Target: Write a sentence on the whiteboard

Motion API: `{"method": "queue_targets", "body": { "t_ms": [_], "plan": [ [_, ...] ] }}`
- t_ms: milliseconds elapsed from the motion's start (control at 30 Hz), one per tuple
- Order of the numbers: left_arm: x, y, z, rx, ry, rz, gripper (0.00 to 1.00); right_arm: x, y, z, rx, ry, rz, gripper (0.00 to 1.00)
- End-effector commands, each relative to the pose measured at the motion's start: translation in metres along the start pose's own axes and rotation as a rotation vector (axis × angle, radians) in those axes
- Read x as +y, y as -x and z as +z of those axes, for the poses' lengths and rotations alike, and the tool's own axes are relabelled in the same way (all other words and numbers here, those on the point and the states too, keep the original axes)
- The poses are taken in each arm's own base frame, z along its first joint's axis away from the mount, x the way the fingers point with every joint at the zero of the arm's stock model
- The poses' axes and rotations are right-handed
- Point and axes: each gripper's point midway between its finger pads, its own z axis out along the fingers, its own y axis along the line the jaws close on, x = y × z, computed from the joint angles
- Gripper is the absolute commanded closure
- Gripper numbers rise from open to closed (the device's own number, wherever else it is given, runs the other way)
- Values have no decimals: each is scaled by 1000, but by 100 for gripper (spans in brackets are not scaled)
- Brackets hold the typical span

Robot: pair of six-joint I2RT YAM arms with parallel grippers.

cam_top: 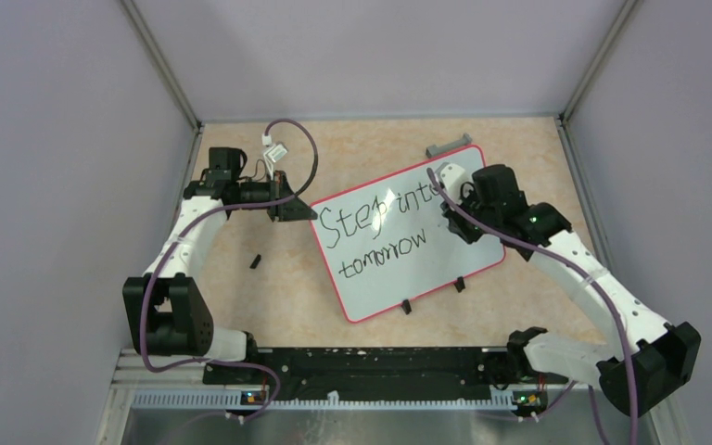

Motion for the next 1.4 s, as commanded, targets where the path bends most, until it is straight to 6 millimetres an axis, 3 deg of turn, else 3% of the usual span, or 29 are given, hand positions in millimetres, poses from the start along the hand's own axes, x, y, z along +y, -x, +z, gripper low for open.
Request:
{"method": "queue_targets", "body": {
  "t_ms": [0,400,1000,1367],
  "plan": [
    [6,-4,3,17,26,42,100,-4,3,3,-21,-17,-9,100],
    [7,-4,3,19,23,36,100,8,-22,5,27,21,0,100],
    [7,-4,3,20,25,37,100,-10,21,-2,-67,-32,-6,100],
    [8,-4,3,20,26,37,100,-25,13,-3,-34,-96,-25,100]
  ]
}}
